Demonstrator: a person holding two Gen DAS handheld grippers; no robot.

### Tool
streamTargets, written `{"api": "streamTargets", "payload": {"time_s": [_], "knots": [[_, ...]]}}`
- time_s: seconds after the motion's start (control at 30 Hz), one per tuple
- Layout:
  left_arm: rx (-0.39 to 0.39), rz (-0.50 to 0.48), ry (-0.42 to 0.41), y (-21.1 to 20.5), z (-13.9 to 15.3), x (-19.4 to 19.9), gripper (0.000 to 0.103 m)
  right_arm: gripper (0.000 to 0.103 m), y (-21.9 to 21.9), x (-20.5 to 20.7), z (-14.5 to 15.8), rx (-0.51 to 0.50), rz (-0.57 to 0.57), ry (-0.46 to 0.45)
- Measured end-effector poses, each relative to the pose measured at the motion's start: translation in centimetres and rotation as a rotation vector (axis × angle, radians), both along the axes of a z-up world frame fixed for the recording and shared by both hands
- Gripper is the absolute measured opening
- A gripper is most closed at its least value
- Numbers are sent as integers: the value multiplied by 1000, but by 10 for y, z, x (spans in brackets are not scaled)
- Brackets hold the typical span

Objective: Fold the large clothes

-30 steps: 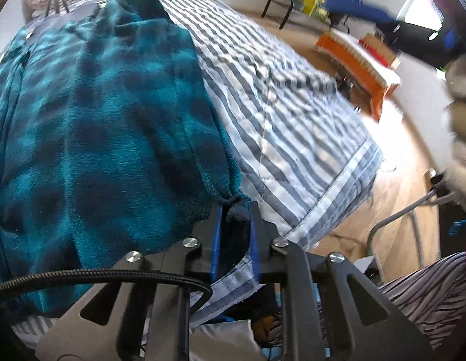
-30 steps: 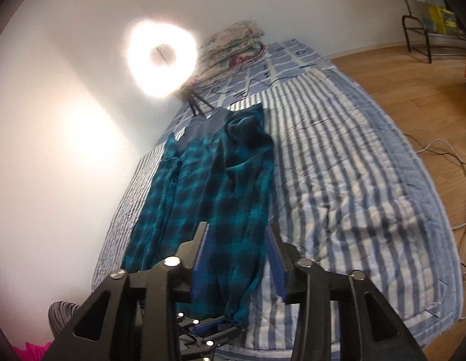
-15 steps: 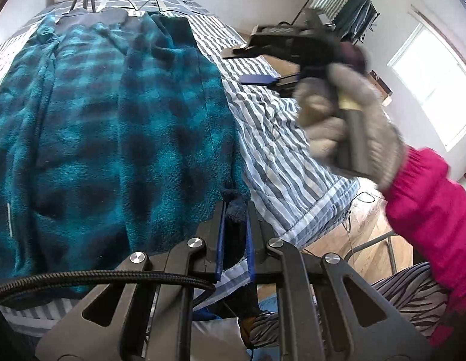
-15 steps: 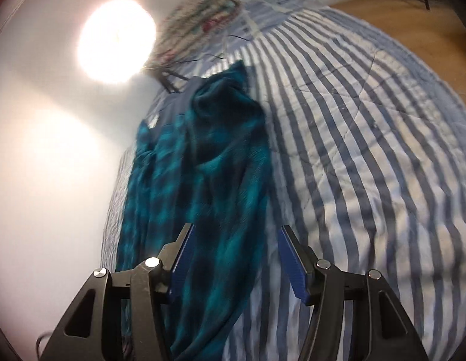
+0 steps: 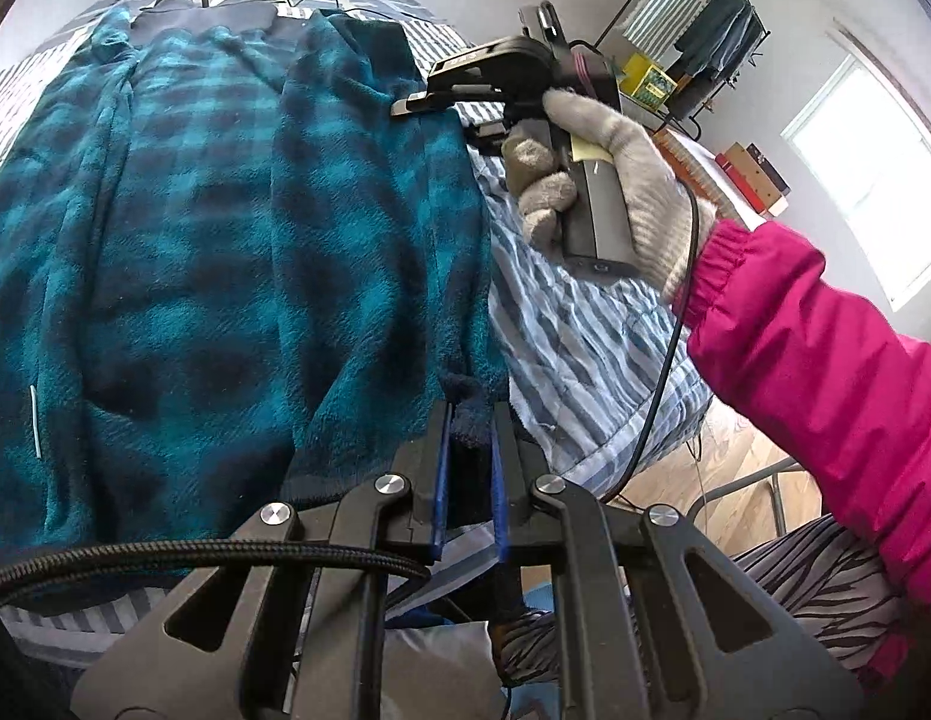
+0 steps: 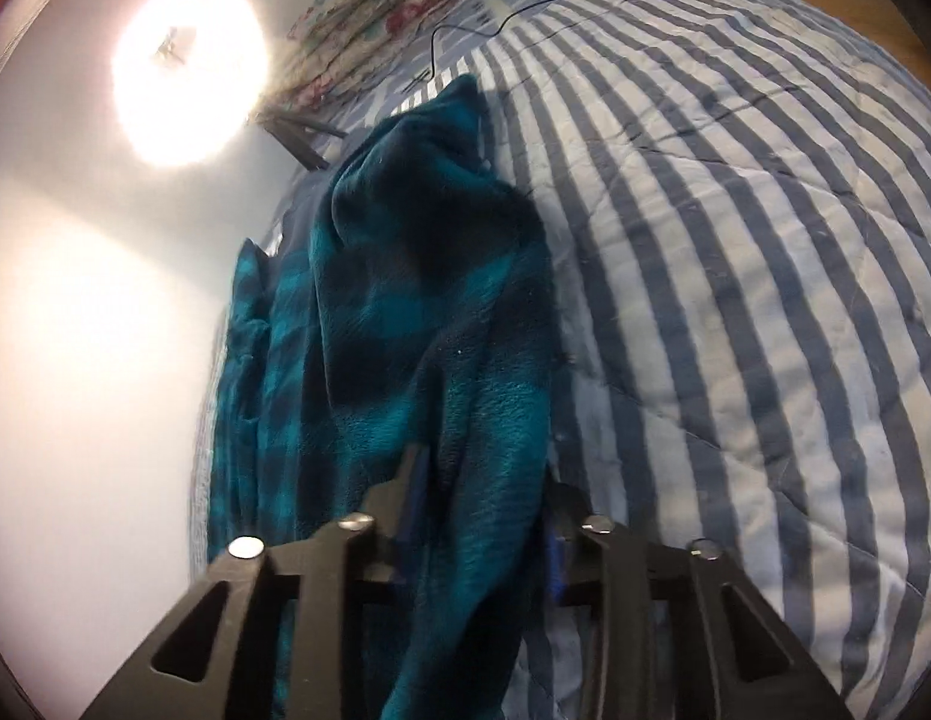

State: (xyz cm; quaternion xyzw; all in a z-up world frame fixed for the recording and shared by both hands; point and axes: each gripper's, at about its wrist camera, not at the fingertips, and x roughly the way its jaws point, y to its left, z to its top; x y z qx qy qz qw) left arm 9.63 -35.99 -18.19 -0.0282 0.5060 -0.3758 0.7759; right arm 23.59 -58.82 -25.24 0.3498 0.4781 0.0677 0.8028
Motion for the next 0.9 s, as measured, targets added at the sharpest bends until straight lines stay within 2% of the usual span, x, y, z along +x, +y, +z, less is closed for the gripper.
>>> {"api": "streamTargets", "payload": {"time_s": [0.1, 0.3, 0.47, 0.63, 0.9], "knots": [[0, 3, 5, 3, -1, -1, 9, 9, 7, 4, 8, -34, 6, 6], [-15, 8, 14, 12, -2, -4, 9, 7, 29, 7, 45, -127, 5, -16], [-36, 31, 25, 26, -1, -1, 9, 7, 66, 15, 79, -268, 57, -58], [-49, 62, 37, 44, -2, 5, 9, 7, 110, 28, 91, -392, 128, -80], [-40, 117, 45, 74, -11, 7, 9, 6, 176, 52, 94, -490, 241, -97]]}}
